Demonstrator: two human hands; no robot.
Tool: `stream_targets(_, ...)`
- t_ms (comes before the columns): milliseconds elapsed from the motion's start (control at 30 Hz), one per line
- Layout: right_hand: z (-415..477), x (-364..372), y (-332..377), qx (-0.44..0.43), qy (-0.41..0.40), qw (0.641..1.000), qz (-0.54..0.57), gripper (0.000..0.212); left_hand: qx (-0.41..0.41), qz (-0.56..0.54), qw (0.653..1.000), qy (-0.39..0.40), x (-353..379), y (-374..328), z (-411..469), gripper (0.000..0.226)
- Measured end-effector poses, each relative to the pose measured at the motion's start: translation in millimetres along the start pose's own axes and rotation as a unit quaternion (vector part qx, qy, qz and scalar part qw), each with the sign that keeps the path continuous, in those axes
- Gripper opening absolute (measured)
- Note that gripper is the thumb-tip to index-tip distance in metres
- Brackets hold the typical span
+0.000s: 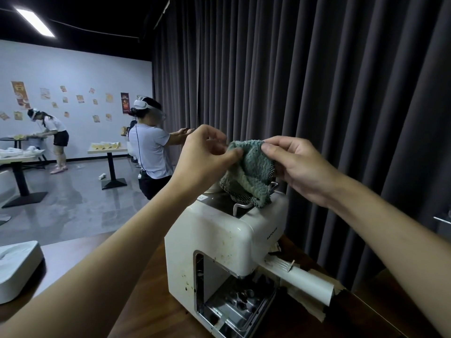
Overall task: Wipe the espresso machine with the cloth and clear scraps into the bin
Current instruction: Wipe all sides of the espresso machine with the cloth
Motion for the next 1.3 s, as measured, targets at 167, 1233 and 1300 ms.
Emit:
stream_targets(167, 1, -5, 5, -0.097, -0.055, 0.993, -0.05, 0.01, 0.015, 0.024, 0.999, 0.015, -3, 0, 3, 0.017)
stream_targets(1233, 3, 31, -2, -0.106, 0.035, 0.982, -0.15, 0.013, -0.002, -0.089, 0.994, 0.056, -17, 1, 9, 0.031)
stream_targets(1300, 6, 31, -3, -0.11, 0.012, 0.979, -0.169, 0.006, 0.057, 0.003, 0.998, 0.019, -23, -1, 12, 0.029)
Point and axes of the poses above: each hand's wrist, its own z-axis towards the middle knuckle, its own x-axis out of the palm, y = z × x, the point moved 6 cm from there along z, towards the middle knuckle, and after that the axes turned 9 degrees about -y, right-handed, at the moved point
